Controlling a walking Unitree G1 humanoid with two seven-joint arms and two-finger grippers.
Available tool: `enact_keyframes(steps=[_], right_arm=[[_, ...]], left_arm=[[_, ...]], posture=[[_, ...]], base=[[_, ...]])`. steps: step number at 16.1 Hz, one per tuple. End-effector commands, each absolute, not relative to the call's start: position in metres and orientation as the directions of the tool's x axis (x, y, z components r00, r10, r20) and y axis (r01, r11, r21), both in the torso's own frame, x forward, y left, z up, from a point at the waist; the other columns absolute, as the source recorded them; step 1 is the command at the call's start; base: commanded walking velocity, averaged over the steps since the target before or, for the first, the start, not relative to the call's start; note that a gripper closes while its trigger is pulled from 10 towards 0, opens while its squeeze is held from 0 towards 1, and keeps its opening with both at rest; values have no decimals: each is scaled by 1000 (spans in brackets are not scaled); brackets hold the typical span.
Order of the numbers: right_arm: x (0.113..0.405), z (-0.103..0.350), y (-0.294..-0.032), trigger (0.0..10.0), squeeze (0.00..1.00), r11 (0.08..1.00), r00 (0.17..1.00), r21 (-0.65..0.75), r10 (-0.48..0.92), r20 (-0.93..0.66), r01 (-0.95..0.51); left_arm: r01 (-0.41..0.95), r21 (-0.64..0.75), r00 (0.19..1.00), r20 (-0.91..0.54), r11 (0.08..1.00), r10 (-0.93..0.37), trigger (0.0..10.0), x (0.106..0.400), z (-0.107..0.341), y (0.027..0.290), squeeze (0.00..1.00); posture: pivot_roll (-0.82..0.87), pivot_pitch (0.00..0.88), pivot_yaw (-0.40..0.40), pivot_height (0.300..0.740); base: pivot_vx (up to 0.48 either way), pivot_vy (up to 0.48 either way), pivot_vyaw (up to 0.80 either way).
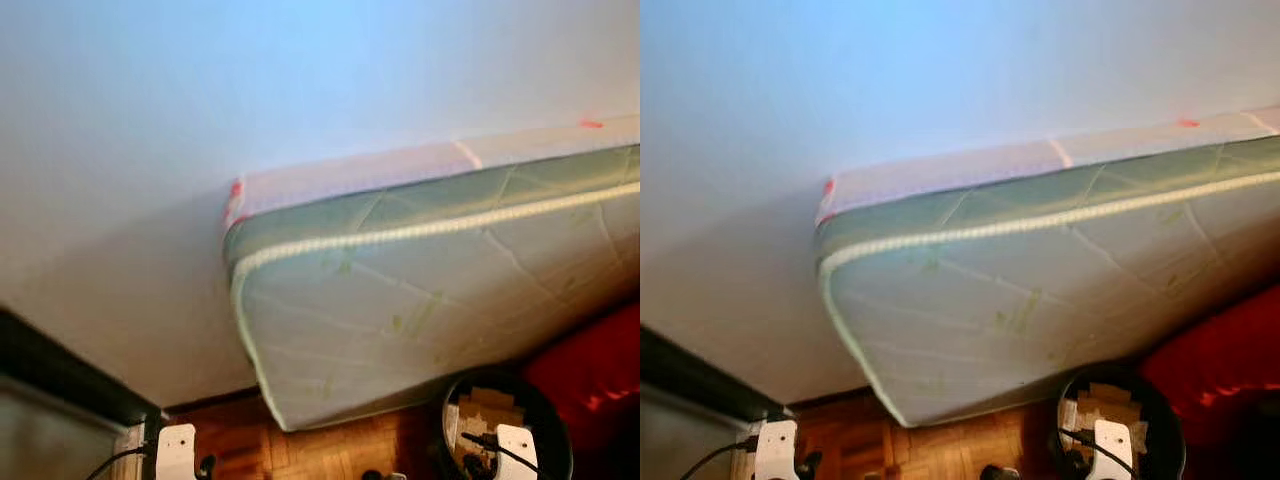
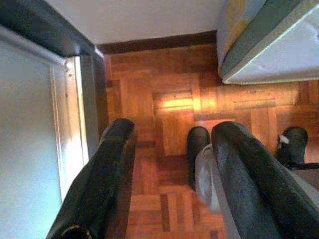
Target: Clean up the room
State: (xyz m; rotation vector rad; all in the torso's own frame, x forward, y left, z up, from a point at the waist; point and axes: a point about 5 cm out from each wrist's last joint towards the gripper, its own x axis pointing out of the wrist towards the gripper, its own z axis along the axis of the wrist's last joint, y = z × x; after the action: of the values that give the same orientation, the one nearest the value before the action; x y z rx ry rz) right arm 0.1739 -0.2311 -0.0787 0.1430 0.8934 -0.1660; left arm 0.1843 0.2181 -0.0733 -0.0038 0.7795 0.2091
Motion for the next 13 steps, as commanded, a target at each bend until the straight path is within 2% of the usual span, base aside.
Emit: enact_keyframes(steps=[1, 5, 9, 13], right_arm=[[141, -98, -207, 10000, 0, 983, 495, 101, 13, -869, 151], [141, -98, -207, 10000, 0, 984, 491, 96, 11, -871, 149], [141, -98, -208, 10000, 0, 983, 494, 88, -3, -869, 161], [141, -98, -209, 10000, 0, 982, 495, 89, -5, -869, 166]], left_arm=[[-290, 18, 544, -819, 957, 181, 10000, 134, -90, 249, 0], [-288, 17, 544, -820, 957, 178, 10000, 139, -91, 240, 0], [-307, 26, 535, -822, 951, 195, 10000, 131, -90, 253, 0], [-317, 17, 537, -821, 948, 195, 10000, 131, -90, 253, 0]], posture=[[94, 0, -67, 719], [95, 0, -68, 719], [94, 0, -70, 719], [96, 0, -74, 719]], base=[[-251, 0, 0], [-62, 0, 0], [0, 0, 0], [0, 0, 0]])
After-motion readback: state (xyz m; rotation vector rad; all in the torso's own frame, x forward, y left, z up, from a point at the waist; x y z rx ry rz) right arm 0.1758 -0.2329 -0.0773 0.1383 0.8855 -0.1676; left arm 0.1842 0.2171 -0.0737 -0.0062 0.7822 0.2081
